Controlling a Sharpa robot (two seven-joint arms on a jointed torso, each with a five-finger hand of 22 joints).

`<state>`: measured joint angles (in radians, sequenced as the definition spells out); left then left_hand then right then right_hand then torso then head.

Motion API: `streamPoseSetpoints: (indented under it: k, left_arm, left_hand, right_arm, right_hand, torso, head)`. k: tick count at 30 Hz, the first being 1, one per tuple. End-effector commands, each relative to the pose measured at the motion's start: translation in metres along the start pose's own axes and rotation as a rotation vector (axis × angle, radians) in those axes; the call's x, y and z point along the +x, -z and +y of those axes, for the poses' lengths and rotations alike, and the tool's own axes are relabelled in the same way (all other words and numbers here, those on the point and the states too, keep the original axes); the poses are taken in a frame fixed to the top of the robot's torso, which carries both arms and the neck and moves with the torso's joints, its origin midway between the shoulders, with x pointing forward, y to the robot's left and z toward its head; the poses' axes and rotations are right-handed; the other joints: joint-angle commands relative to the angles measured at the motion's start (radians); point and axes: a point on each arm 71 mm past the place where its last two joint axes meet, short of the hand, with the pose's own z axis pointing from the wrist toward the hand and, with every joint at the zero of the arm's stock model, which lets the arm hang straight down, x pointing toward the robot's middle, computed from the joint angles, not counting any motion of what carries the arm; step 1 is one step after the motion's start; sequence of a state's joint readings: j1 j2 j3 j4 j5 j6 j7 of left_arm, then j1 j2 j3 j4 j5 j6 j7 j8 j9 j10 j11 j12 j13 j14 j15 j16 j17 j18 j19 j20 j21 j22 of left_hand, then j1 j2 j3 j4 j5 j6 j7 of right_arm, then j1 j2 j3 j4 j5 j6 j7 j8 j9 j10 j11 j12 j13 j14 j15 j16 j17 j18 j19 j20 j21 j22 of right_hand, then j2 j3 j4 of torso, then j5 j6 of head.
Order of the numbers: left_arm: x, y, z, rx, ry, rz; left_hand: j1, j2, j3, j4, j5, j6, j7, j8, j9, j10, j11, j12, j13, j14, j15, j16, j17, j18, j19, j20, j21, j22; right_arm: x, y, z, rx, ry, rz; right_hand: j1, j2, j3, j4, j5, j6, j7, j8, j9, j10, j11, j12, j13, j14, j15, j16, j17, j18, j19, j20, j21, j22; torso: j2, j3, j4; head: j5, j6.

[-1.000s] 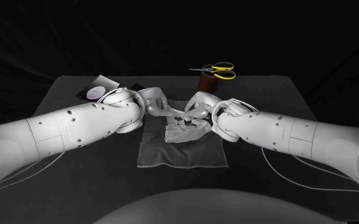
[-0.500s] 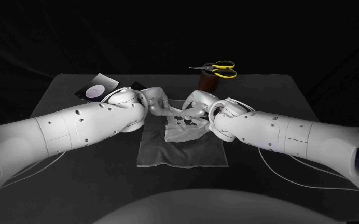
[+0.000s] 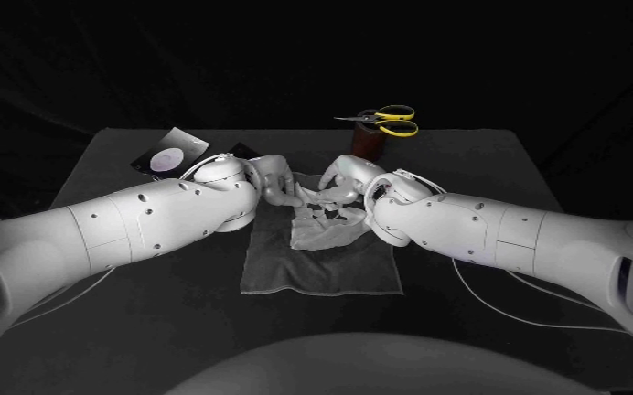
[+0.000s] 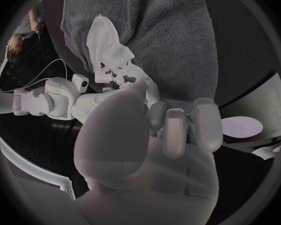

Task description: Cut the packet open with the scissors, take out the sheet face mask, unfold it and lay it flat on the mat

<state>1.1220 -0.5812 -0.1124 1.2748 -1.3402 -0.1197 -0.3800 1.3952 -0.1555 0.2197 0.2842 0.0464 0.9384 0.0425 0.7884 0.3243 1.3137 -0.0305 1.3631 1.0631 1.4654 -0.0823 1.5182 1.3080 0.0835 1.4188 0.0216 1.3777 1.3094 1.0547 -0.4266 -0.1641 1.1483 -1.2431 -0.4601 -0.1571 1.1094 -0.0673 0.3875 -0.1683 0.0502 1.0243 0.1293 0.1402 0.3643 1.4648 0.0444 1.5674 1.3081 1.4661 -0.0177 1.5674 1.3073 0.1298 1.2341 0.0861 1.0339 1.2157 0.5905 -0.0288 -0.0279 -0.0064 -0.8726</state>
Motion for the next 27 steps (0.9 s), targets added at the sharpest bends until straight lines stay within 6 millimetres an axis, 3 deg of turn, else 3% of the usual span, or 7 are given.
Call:
streamPoseSetpoints:
  k: [1, 21, 25, 27]
  left_arm:
    - [0.002, 0.0, -0.001, -0.012, -0.032, 0.032]
    - [0.007, 0.001, 0.001, -0.045, -0.086, 0.087]
    - [0.007, 0.001, 0.001, -0.048, -0.091, 0.095]
    - [0.008, 0.001, 0.0, -0.049, -0.093, 0.1]
  left_hand:
    - [0.011, -0.001, 0.008, 0.001, 0.003, 0.003, -0.007, 0.003, 0.001, 0.008, -0.002, 0.007, 0.006, 0.065, -0.006, 0.004, 0.082, -0.02, 0.007, -0.002, 0.006, 0.022]
    - [0.025, -0.004, 0.017, 0.001, 0.003, 0.011, -0.012, 0.011, 0.003, 0.03, -0.007, 0.026, 0.049, 0.067, -0.01, 0.008, 0.094, -0.022, 0.013, -0.005, 0.015, 0.033]
    - [0.025, -0.004, 0.018, 0.002, 0.003, 0.012, -0.013, 0.011, 0.003, 0.032, -0.007, 0.028, 0.054, 0.068, -0.01, 0.008, 0.095, -0.022, 0.013, -0.005, 0.015, 0.033]
    - [0.025, -0.004, 0.018, 0.002, 0.003, 0.012, -0.013, 0.011, 0.003, 0.032, -0.007, 0.028, 0.054, 0.068, -0.01, 0.008, 0.095, -0.022, 0.013, -0.005, 0.015, 0.033]
  right_arm:
    - [0.001, -0.001, 0.002, -0.017, 0.036, 0.02]
    - [0.014, -0.002, 0.004, -0.009, 0.123, 0.134]
    - [0.015, -0.002, 0.004, -0.005, 0.14, 0.132]
    - [0.014, -0.003, 0.004, -0.003, 0.148, 0.121]
  right_hand:
    - [-0.006, -0.005, -0.009, 0.001, -0.002, -0.009, 0.002, -0.005, -0.001, 0.106, 0.003, 0.003, 0.263, 0.105, 0.0, 0.003, 0.264, 0.0, -0.001, 0.003, -0.002, -0.001]
    - [0.009, -0.002, -0.024, -0.006, -0.002, 0.028, -0.01, 0.011, 0.005, 0.106, -0.006, 0.003, 0.263, 0.105, -0.005, 0.003, 0.264, 0.001, -0.005, 0.002, -0.006, -0.001]
    - [0.026, 0.01, -0.019, -0.013, -0.002, 0.045, -0.018, 0.019, 0.008, 0.106, -0.013, 0.003, 0.263, 0.105, -0.01, 0.003, 0.264, 0.001, -0.002, -0.002, -0.003, 0.002]
    - [0.045, 0.032, -0.007, -0.019, -0.002, 0.069, -0.029, 0.032, 0.014, 0.106, -0.022, 0.003, 0.263, 0.105, -0.016, 0.003, 0.264, 0.001, 0.0, -0.006, 0.0, 0.005]
  torso:
    - [0.0, -0.0003, 0.0009]
    - [0.001, 0.0005, -0.0005]
    - [0.002, 0.0005, -0.0003]
    - [0.001, 0.0006, -0.0004]
  head:
    - [0.0, 0.0]
    - [0.003, 0.0]
    - [0.003, 0.0]
    - [0.002, 0.0]
